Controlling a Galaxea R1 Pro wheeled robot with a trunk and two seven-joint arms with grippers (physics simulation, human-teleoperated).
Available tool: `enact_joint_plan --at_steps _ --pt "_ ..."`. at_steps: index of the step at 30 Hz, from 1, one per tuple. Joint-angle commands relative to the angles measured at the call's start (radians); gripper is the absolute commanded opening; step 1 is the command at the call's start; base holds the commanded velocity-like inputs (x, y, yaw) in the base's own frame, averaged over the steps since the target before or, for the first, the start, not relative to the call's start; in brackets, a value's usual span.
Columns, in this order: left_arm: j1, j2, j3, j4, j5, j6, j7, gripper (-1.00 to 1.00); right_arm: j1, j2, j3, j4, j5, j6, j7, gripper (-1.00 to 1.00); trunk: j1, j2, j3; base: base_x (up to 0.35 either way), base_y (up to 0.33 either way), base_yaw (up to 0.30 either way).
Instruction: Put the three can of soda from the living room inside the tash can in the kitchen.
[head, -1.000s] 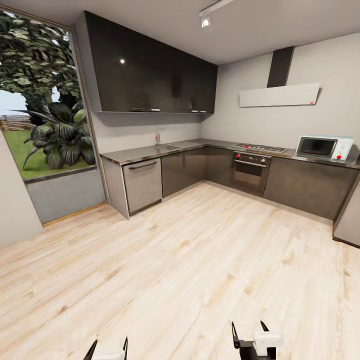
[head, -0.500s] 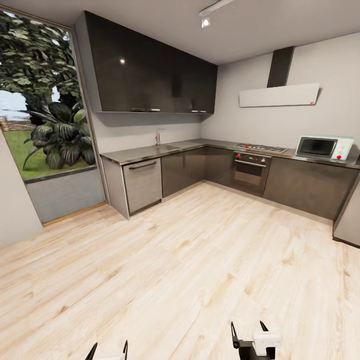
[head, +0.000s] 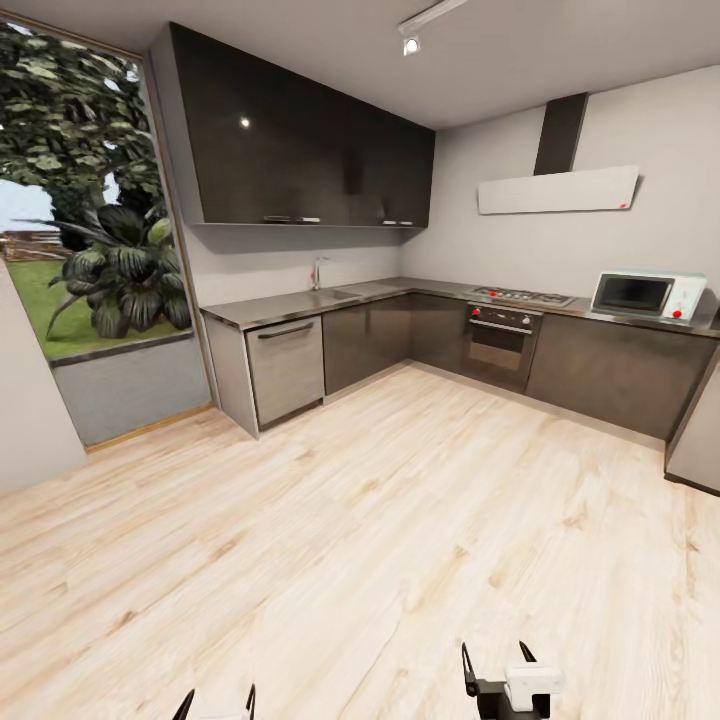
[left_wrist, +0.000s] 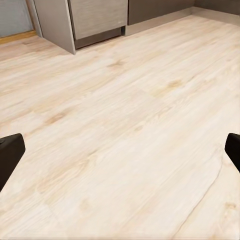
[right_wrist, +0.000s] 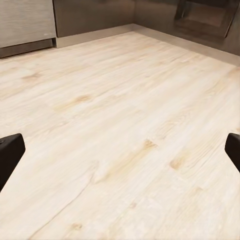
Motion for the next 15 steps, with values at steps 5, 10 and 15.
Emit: enact_joint_plan --at_steps 5,10,15 --pt "0.000 0.000 0.000 0.001 0.000 0.000 0.000 1.00 0.000 0.000 0.000 0.005 0.001 0.000 0.000 1.00 0.000 0.000 0.000 -0.008 0.000 0.000" --pt "0.000 0.000 0.000 0.001 0.000 0.000 0.000 1.00 0.000 0.000 0.002 0.024 0.001 0.000 0.000 1.00 0.000 0.000 0.000 -0.002 0.000 0.000" --pt "0.000 0.000 0.000 0.001 -0.001 0.000 0.000 1.00 0.000 0.000 0.002 0.031 0.002 0.000 0.000 1.00 0.000 0.000 0.000 0.000 0.000 0.000"
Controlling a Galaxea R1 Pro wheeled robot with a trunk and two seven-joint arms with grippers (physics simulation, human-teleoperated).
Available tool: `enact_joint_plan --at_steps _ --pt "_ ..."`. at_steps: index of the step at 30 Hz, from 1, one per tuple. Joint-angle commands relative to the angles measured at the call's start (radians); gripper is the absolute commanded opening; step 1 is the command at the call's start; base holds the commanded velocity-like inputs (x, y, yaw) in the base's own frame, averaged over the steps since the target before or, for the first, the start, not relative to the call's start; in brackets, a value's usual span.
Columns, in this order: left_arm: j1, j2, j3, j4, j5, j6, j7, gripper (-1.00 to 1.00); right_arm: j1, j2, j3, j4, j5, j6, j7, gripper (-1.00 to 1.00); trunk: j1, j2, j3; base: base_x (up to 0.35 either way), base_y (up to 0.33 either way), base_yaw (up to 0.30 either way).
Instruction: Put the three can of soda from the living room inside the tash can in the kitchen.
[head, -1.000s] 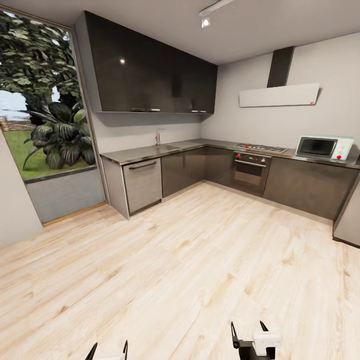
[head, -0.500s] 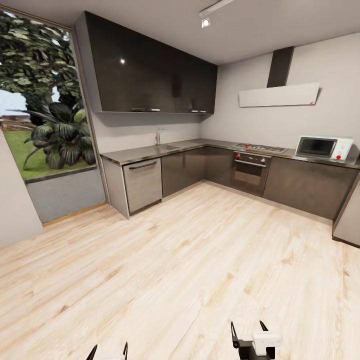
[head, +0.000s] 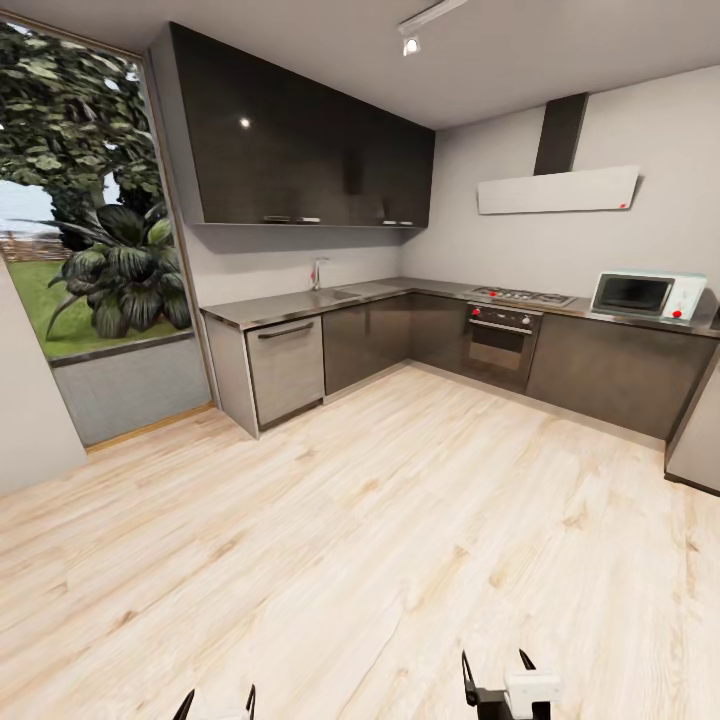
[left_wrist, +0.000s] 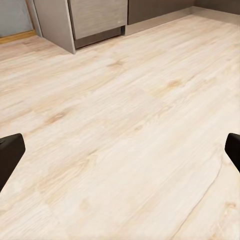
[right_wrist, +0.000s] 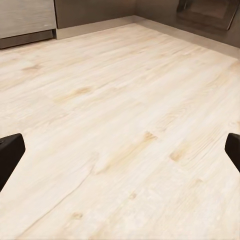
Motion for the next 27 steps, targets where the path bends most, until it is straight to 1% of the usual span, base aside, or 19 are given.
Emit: enact_joint_plan --at_steps 1,15,27 --pt "0.000 0.000 0.000 0.000 -0.001 0.000 0.000 1.00 0.000 0.000 0.000 0.001 0.000 0.000 0.000 1.00 0.000 0.000 0.000 0.000 0.000 0.000" --pt "0.000 0.000 0.000 0.000 -0.013 0.000 0.000 1.00 -0.001 0.000 0.000 0.005 0.001 0.000 0.000 1.00 0.000 0.000 0.000 0.000 0.000 -0.016" --pt "0.000 0.000 0.000 0.000 -0.014 0.000 0.000 1.00 -0.001 0.000 0.000 0.006 0.000 0.000 0.000 1.00 0.000 0.000 0.007 0.000 0.000 -0.188"
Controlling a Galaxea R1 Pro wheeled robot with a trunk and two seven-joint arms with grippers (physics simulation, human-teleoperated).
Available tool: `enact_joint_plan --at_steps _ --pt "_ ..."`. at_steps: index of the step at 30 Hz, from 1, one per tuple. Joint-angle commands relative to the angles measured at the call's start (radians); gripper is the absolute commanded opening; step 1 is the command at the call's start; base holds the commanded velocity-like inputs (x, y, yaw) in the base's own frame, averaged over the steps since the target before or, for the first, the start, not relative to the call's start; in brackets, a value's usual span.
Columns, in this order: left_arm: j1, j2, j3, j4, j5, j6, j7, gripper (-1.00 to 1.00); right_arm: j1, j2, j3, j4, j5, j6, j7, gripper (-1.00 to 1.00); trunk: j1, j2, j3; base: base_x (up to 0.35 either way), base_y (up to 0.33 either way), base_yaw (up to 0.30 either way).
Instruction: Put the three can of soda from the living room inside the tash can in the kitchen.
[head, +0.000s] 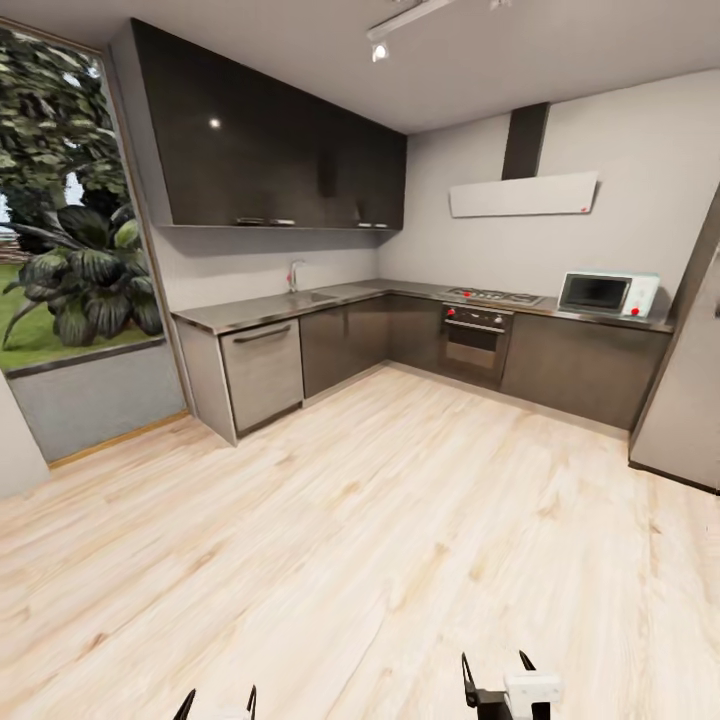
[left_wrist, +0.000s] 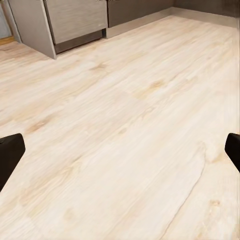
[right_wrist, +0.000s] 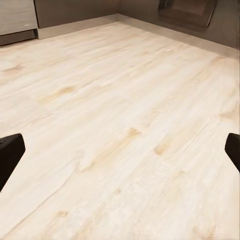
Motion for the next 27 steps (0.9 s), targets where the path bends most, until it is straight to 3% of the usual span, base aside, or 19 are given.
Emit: enact_joint_plan --at_steps 1,27 --pt "0.000 0.000 0.000 0.000 0.000 0.000 0.000 1.00 0.000 0.000 0.000 0.001 0.000 0.000 0.000 1.00 0.000 0.000 0.001 0.000 0.000 -0.220" --pt "0.000 0.000 0.000 0.002 -0.002 0.000 0.000 1.00 -0.002 0.000 0.000 0.006 0.000 0.000 0.000 1.00 0.000 0.000 0.020 0.000 0.000 -0.227"
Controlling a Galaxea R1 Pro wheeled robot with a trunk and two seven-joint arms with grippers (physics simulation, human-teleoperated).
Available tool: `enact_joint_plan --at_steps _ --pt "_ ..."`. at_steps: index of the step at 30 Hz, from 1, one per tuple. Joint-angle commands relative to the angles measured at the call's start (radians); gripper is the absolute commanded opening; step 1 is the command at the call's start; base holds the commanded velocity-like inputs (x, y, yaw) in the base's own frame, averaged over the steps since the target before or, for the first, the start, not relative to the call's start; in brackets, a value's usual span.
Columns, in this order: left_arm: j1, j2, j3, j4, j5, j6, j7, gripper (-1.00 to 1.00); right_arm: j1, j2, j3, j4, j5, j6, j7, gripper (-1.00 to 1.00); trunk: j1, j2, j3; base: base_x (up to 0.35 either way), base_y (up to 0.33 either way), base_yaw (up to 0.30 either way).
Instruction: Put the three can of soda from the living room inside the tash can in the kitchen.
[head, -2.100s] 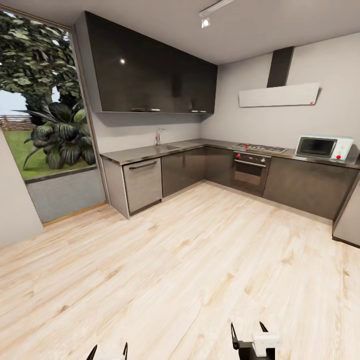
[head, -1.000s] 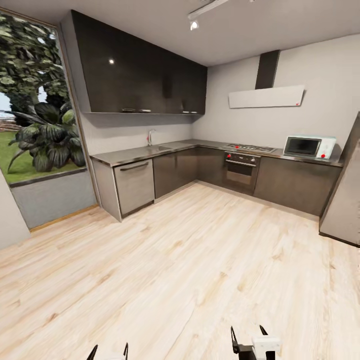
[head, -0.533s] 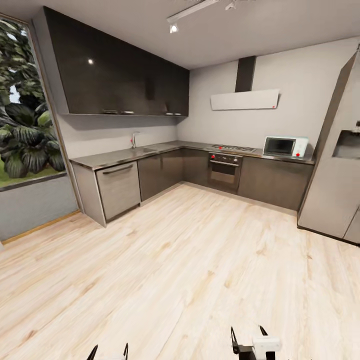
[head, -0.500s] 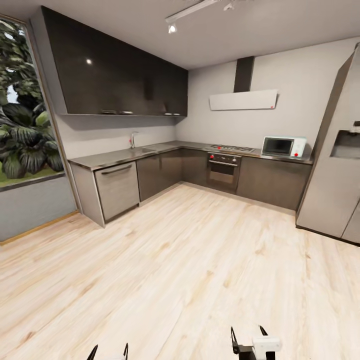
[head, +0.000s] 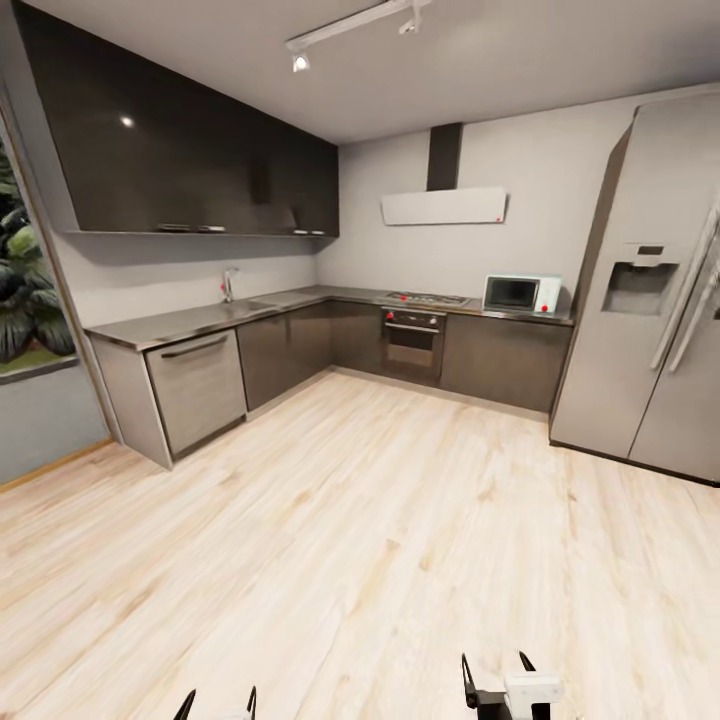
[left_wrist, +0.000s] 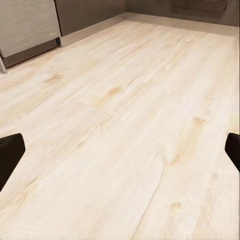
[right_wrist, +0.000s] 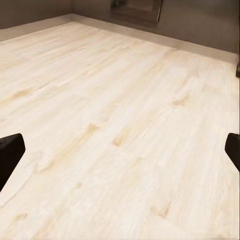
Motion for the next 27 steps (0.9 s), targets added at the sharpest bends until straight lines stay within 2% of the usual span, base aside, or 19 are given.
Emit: enact_joint_plan --at_steps 1,8,16,27 --pt "0.000 0.000 0.000 0.000 0.000 0.000 0.000 1.00 0.000 0.000 0.000 0.000 0.000 0.000 0.000 1.00 0.000 0.000 0.001 0.000 0.000 -0.228" --pt "0.000 0.000 0.000 0.000 0.000 0.000 0.000 1.00 -0.001 0.000 0.000 0.001 0.000 0.000 0.000 1.00 0.000 0.000 0.004 0.000 0.000 -0.162" --pt "0.000 0.000 0.000 0.000 0.000 0.000 0.000 1.00 -0.003 0.000 0.000 0.001 0.000 0.001 0.000 1.00 0.000 0.000 0.005 0.000 0.000 -0.016" --pt "-0.001 -0.001 0.000 0.010 0.000 0.000 0.000 1.00 -0.003 0.014 0.000 0.001 -0.001 0.001 0.000 1.00 0.000 0.000 0.005 0.000 0.000 -0.015"
